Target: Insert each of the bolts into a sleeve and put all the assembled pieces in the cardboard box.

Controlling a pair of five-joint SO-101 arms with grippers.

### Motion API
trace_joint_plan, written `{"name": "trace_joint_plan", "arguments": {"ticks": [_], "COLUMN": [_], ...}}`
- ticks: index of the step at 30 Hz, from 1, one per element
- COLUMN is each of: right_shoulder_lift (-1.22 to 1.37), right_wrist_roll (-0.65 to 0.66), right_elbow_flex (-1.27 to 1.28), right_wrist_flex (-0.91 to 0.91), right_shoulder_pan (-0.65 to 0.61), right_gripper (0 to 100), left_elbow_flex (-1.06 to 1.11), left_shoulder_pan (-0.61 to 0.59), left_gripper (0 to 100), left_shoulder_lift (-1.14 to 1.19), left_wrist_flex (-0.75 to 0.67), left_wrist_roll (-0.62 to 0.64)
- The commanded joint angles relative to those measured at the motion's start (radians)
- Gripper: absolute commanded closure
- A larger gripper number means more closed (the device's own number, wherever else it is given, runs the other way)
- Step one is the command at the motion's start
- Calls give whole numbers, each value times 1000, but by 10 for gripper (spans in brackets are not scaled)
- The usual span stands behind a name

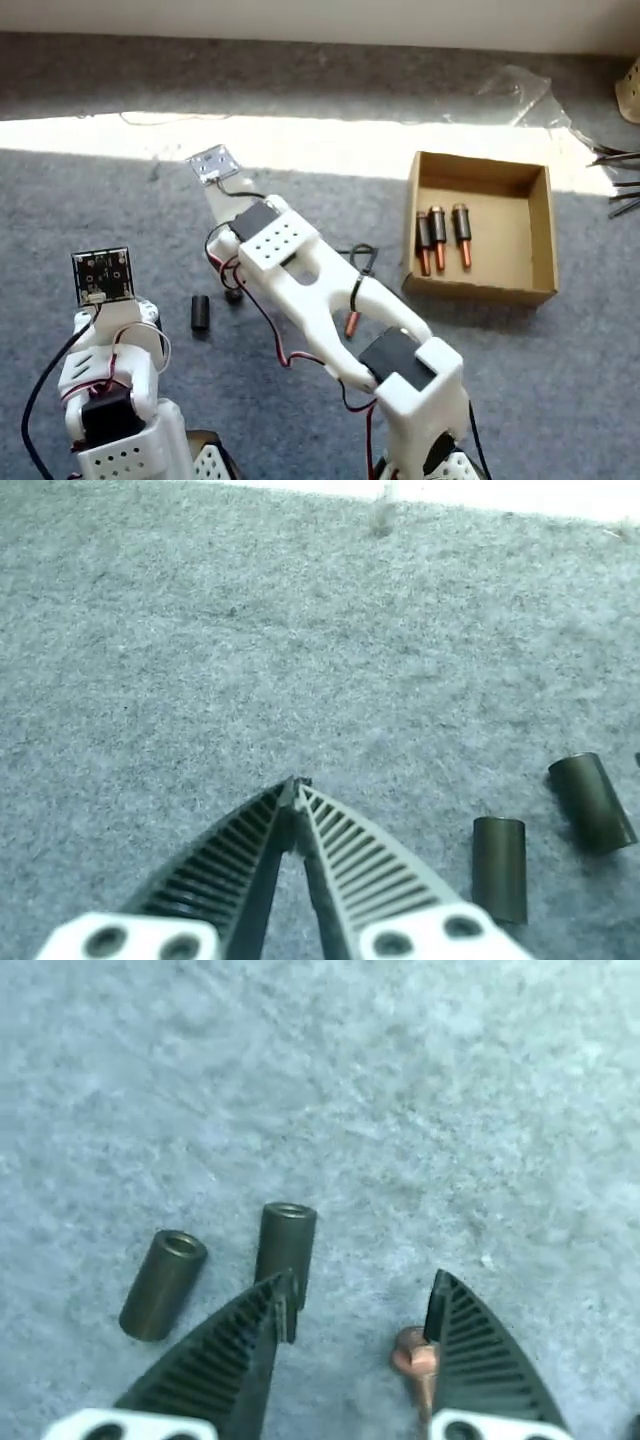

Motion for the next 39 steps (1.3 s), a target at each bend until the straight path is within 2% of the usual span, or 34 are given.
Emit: {"name": "trace_joint_plan", "arguments": {"ticks": [1, 8, 16, 21, 26, 32, 39], "right_shoulder_lift": [28, 151, 168, 170, 174, 177, 202], "right_wrist_roll": [-78, -195, -206, -206, -209, -299, -307], "right_elbow_flex": [-107, -139, -229, -337, -437, -375, -231], "right_wrist_flex": [47, 35, 24, 143, 219, 154, 45], "right_shoulder_pan": [-7, -58, -50, -21, -54, -81, -79], "right_gripper": [807, 807, 807, 807, 807, 807, 807], "left_elbow_flex": [-4, 8, 13, 13, 13, 13, 15], "left_shoulder_pan": [-13, -13, -13, -13, -13, -13, -13], "left_gripper": [991, 990, 991, 991, 992, 992, 992], "left_shoulder_lift": [-13, -13, -13, -13, -13, -13, -13], "left_wrist_flex": [-23, -25, -38, -38, -38, -38, -38], "left_wrist_roll": [-6, -6, -8, -8, -8, -8, -8]}}
